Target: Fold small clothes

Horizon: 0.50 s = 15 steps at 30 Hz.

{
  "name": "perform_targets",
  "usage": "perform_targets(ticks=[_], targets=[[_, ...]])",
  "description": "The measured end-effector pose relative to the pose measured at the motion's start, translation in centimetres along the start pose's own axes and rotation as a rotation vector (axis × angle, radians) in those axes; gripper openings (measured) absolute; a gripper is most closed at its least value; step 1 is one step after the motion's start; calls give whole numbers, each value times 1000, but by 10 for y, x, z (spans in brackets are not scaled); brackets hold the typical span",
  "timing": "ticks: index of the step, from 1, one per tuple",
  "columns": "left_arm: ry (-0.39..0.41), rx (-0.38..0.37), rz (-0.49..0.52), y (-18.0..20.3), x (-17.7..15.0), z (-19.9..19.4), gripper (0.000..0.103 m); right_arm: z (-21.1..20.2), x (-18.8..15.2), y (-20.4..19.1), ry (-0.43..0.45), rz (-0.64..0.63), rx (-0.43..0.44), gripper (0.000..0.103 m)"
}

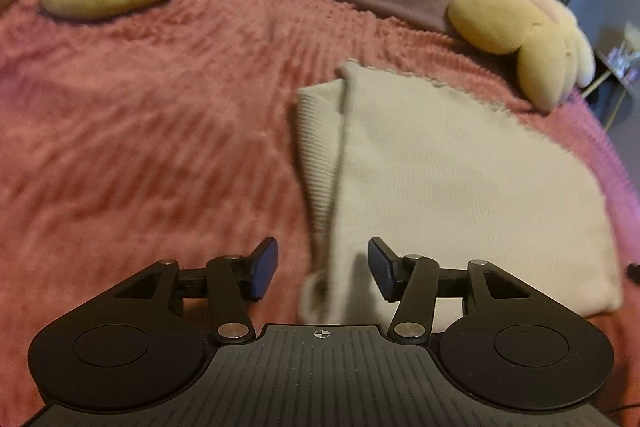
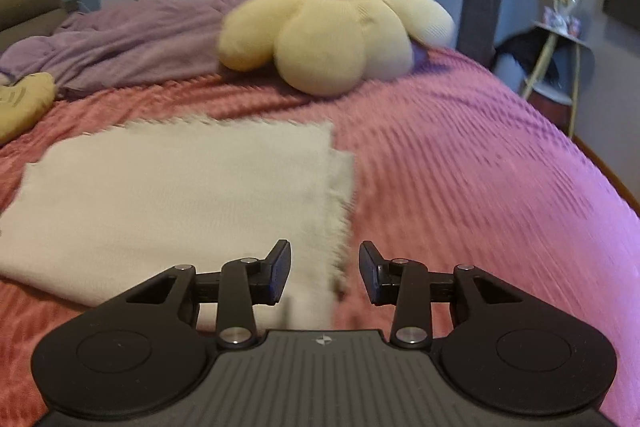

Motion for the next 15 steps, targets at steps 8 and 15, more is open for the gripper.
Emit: perform_targets(ticks=[8, 15], targets=[[-43, -95, -79, 1, 1, 32, 67, 10, -23, -59, -64, -47, 136, 28], [-29, -122, -121, -3, 10, 47, 35, 15, -34, -92, -89, -67, 191, 22]])
Point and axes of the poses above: each gripper's, at about its wrist camera, not at the fingertips, and z roughly the way its jaws point, y to its right, x to its top, the point moved 5 cm from there along z, roughly the way its jaws point, and after that the axes turned 13 degrees about z, right-handed, at the moved point
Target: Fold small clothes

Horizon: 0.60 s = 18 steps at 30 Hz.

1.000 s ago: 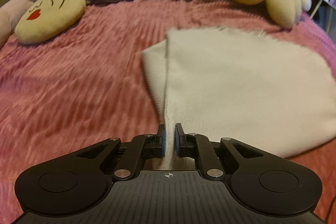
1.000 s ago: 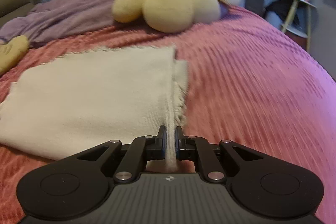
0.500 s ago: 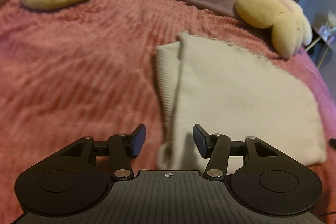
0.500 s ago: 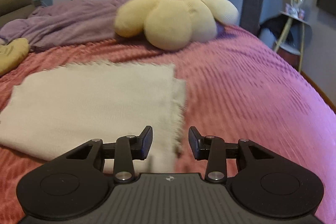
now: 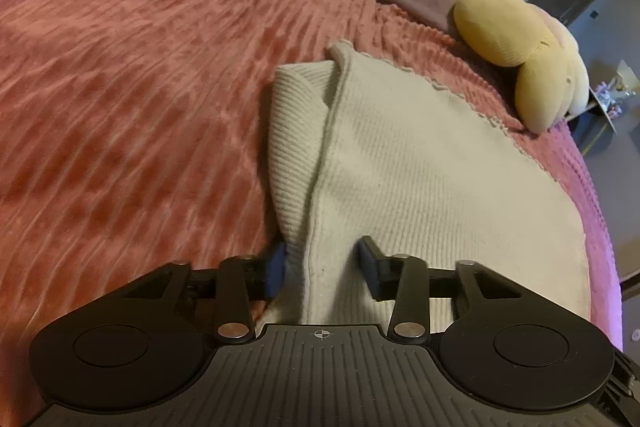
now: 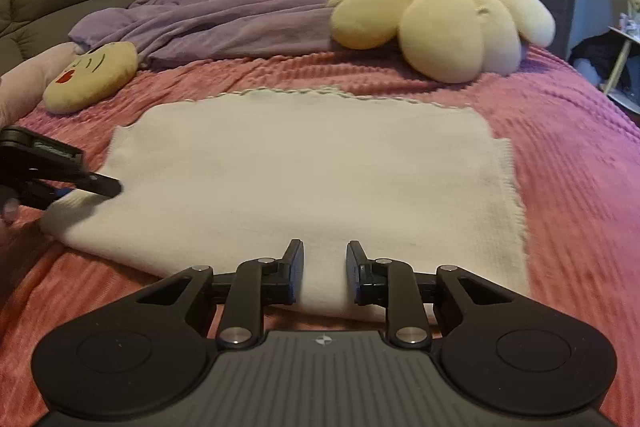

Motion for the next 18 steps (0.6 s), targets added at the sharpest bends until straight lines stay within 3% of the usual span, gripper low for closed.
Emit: perform_targets(ticks=[2, 3, 4, 6, 12, 16, 18], targets=[[8, -7, 13, 0, 1, -2, 35, 3, 2, -6, 5, 2, 11, 22], [8, -11, 10, -1, 2, -2, 39, 5, 3, -8, 7, 4, 16, 22], [9, -8, 0, -4, 1, -3, 49, 7, 3, -11, 6, 5, 21, 22], [8, 3, -9, -10, 0, -3, 56, 10, 3, -15, 6, 2, 28, 22], [16, -24, -68, -19, 2, 1, 57, 20, -5, -21, -12, -29, 15, 22], [7, -19, -57, -14, 7, 7, 62, 27, -14, -22, -17, -91, 12, 23], [5, -24, -53, -12, 9, 9, 59, 26, -13, -23, -23, -91, 10, 23]])
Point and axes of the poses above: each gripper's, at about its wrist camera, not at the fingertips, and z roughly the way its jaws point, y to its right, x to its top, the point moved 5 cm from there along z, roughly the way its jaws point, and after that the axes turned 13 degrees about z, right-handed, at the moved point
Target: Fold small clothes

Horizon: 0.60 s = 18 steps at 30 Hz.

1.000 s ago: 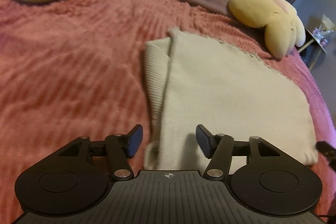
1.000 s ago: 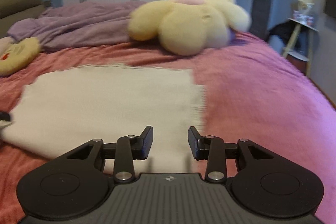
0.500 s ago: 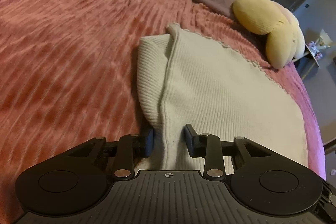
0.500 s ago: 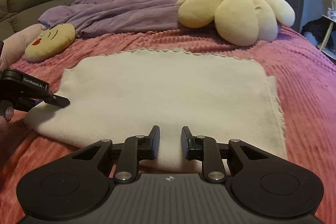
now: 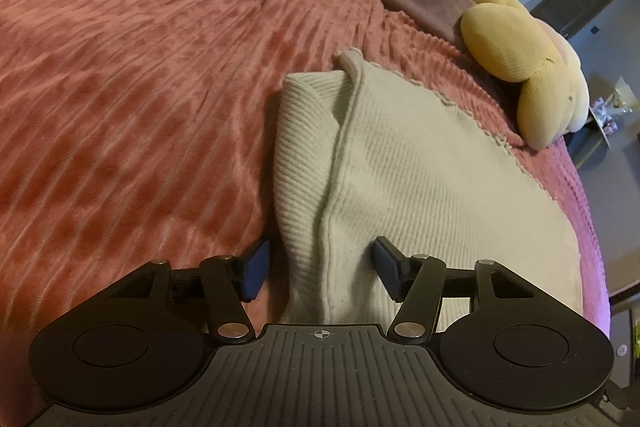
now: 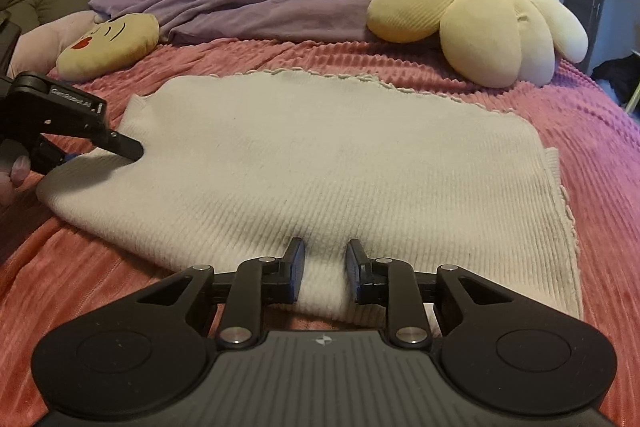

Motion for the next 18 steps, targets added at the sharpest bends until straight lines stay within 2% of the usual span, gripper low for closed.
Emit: perform_targets(ticks=[1, 2, 7, 10, 12, 14, 16, 18], targets=[[1, -1, 10, 1, 1, 0, 48, -3, 2, 0, 0, 9, -1, 23], [-1, -6, 20, 2, 1, 0, 44, -6, 4, -1, 4, 17, 1, 23], [-6, 7, 57, 9, 2, 1, 32, -16, 8, -7, 51, 20, 16, 23], [-7, -2, 57, 8, 4, -1, 27, -8, 5, -11, 28, 3, 12, 23], [-2, -8, 49, 7, 5, -4, 28, 2, 0, -12, -13, -26, -1, 23], [-6, -2, 38, 3, 4, -5, 35, 3, 0, -12, -12, -35, 3, 23], [-13, -5, 33, -1, 1, -4, 49, -1, 3, -10, -17, -21, 10, 23], [-23, -28, 13, -4, -1, -1, 52, -8, 6, -9, 1, 7, 25, 23]])
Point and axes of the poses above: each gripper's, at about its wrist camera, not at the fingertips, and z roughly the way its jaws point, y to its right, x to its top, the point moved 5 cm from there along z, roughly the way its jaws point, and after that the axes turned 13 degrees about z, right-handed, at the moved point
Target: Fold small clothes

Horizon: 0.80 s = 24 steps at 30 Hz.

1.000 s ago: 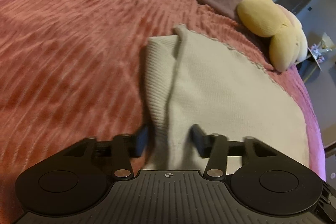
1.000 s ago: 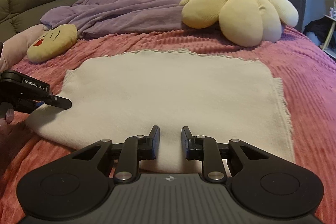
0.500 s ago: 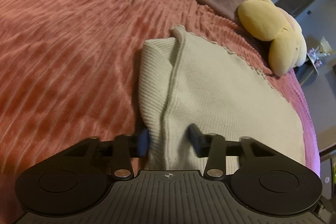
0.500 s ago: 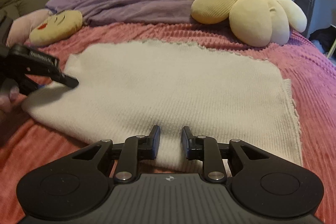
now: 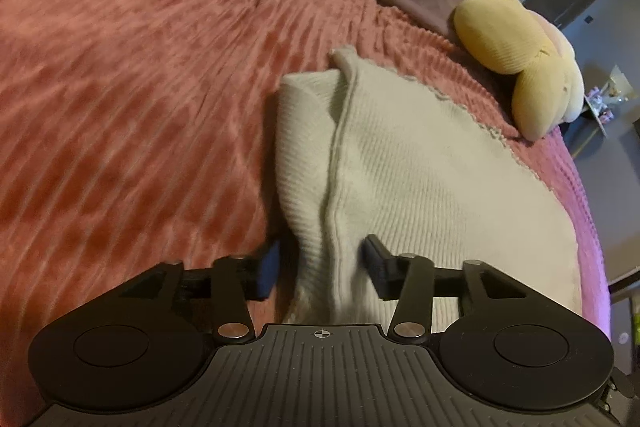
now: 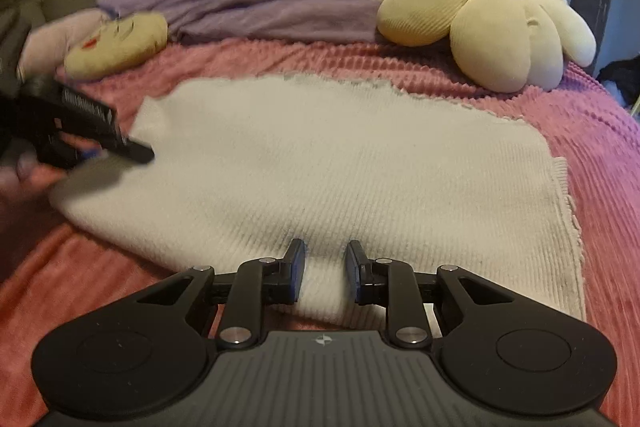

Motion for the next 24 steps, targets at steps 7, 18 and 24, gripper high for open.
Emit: perform_targets(ticks=[7, 18, 24], targets=[[-17, -30, -15, 2, 3, 1, 27, 5, -4, 3, -37, -11, 9, 23], [87, -29, 112, 69, 45, -47, 22, -36, 5, 49, 48, 112, -3, 28], [129, -83, 299, 171, 51, -41, 21, -54, 9, 83, 84, 193, -38, 29]])
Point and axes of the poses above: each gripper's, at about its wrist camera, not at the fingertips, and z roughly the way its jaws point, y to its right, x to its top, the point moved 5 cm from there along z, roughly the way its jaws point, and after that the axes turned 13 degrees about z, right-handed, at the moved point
